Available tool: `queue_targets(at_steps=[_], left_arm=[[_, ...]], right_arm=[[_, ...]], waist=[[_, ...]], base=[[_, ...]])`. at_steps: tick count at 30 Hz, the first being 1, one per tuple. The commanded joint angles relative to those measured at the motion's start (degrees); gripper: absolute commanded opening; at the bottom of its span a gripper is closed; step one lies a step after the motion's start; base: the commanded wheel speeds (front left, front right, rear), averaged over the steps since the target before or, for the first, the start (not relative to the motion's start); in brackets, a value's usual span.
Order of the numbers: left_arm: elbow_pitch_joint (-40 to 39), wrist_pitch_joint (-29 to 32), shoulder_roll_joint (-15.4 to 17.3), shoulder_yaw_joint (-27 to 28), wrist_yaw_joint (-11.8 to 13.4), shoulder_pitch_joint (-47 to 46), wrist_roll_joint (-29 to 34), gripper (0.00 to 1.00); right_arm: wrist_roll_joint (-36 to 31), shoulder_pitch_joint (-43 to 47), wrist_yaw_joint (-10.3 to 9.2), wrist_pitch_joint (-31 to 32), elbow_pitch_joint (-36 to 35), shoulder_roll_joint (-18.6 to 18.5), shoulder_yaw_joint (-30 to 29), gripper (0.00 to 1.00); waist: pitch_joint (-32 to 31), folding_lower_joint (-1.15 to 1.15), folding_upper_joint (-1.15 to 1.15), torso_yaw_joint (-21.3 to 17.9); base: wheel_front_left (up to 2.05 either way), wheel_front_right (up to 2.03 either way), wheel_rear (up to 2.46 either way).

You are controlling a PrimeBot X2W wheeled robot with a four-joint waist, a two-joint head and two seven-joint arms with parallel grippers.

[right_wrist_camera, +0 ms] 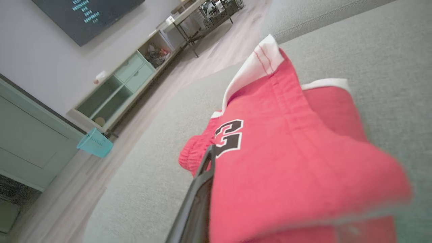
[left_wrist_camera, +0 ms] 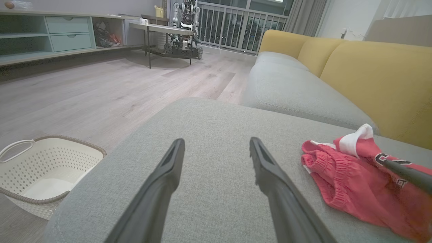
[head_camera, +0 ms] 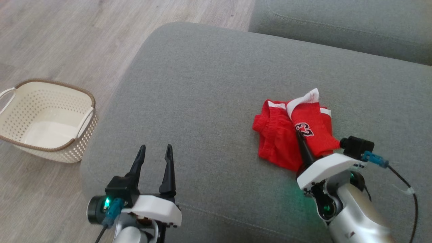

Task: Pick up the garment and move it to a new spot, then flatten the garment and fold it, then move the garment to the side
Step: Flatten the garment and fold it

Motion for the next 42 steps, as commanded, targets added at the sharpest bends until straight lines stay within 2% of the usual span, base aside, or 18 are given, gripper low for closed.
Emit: queue_targets(at_steps=[1,2,3,7,14,22,24,30,36,42], left_arm=[[-1.61,-0.70,0.10,1.59,-0.14,-1.49,0.39,1.00],[-1.57,-0.70,0.10,1.59,-0.16,-1.46,0.39,1.00],[-1.55,-0.70,0.10,1.55,-0.18,-1.44,0.36,1.00],[-1.47,-0.70,0.10,1.30,-0.14,-1.30,0.20,1.00],[-1.60,-0.70,0.10,0.84,0.20,-1.39,-0.23,1.00],[-1.49,-0.70,0.10,0.39,0.42,-1.54,-0.65,1.00],[-1.46,-0.70,0.10,0.23,0.57,-1.59,-0.76,1.00],[-1.38,-0.70,0.10,-0.05,0.65,-1.88,-0.97,1.00],[-1.28,-0.70,0.10,-0.24,0.80,-2.06,-1.16,1.00],[-1.16,-0.70,0.10,-0.16,1.03,-1.89,-1.31,1.00]], right_arm=[[-1.54,-2.12,-0.01,-1.19,-0.62,0.37,0.95,0.00],[-2.79,-2.46,-0.01,-1.45,0.25,0.37,0.65,0.31],[-3.48,-2.72,-0.01,-1.64,0.79,0.37,0.41,1.00],[-3.04,-3.25,-0.01,-1.98,0.90,0.37,0.85,1.00],[-4.17,-3.24,-0.01,-2.09,-3.26,0.37,2.56,1.00],[-15.32,-2.34,-0.01,-2.10,-5.50,0.37,2.91,1.00],[-20.04,-2.00,-0.01,-2.10,-5.99,0.37,3.71,1.00],[-26.92,-2.20,-0.01,-2.10,-3.93,0.37,4.14,1.00],[-25.26,-2.58,-0.01,-1.50,-1.02,0.37,6.06,1.00],[-18.18,-3.22,-0.01,0.31,1.18,0.37,7.65,1.00]], waist=[[0.07,0.00,0.00,0.19],[0.11,0.00,0.00,0.33],[0.15,0.00,0.00,0.48],[0.26,0.00,0.00,0.94],[0.85,0.00,0.00,1.59],[1.20,0.00,0.00,2.63],[1.44,0.00,0.00,2.95],[2.03,0.00,0.00,3.57],[2.29,0.00,0.00,3.89],[1.70,0.00,0.00,2.99]], base=[[0.00,0.00,0.00],[0.00,0.00,0.00],[0.00,0.00,0.00],[0.00,0.00,0.00],[0.00,0.00,0.00],[0.00,0.00,0.00],[0.00,0.00,0.00],[0.00,0.00,0.00],[0.00,0.00,0.00],[0.00,0.00,0.00]])
